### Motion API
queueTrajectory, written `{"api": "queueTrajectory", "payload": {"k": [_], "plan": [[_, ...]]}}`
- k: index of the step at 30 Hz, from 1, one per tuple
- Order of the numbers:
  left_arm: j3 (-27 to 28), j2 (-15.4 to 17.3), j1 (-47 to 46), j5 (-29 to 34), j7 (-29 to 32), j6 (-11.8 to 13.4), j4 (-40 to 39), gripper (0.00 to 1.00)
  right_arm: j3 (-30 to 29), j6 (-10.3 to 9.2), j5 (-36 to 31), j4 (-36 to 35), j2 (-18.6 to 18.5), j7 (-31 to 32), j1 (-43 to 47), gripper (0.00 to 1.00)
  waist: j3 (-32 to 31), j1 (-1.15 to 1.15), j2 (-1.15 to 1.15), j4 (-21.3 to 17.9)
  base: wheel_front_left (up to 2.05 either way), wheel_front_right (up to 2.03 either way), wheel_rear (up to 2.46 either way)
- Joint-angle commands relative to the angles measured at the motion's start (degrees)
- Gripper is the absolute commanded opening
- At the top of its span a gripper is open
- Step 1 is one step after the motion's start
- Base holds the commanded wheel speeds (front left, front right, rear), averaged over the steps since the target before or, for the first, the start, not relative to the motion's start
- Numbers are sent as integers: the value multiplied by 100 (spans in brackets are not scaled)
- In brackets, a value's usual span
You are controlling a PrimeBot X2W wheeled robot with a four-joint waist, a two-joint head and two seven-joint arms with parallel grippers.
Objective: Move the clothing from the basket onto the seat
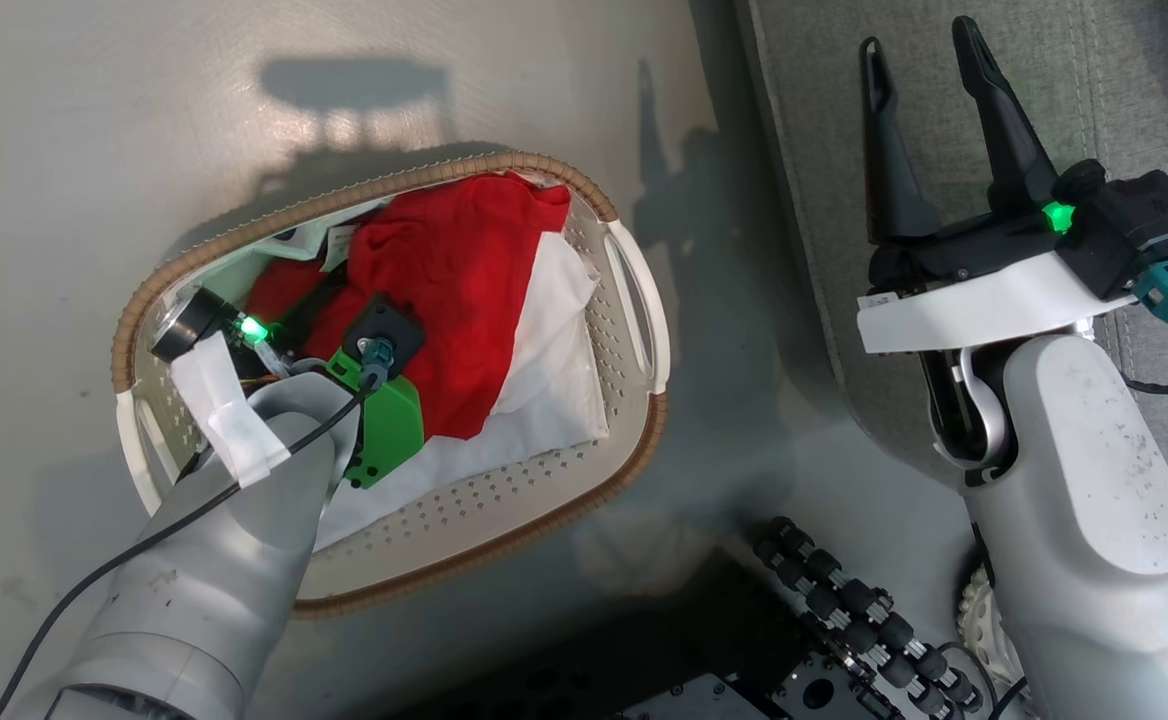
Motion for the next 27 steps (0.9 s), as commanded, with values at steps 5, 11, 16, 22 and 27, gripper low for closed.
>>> {"api": "queueTrajectory", "payload": {"k": [5, 11, 16, 22, 27], "plan": [[-107, 26, -203, 47, 3, 52, 180, 100, 1, -8, 73, -21, -9, -2, -84, 100, 100, -1, 48, -12, 0, 0, 0], [-208, -7, -263, 50, 9, 58, 275, 24, -35, -8, 26, 24, -9, -2, -92, 100, 116, -1, 48, 37, 0, 0, 0], [-244, -65, -170, -47, 9, 33, 338, 0, -112, -8, 76, 76, -12, -1, -108, 100, -19, -1, 48, 120, 0, 0, 0], [-188, -128, 37, -258, 4, 23, 108, 0, -118, -8, 27, 159, -11, -2, -85, 100, -359, -1, 48, 208, 0, 0, 0], [-167, -169, 403, -432, 3, -46, -387, 0, -116, -8, -58, 283, -11, -2, 47, 100, -826, -1, 48, 338, 0, 0, 0]]}}
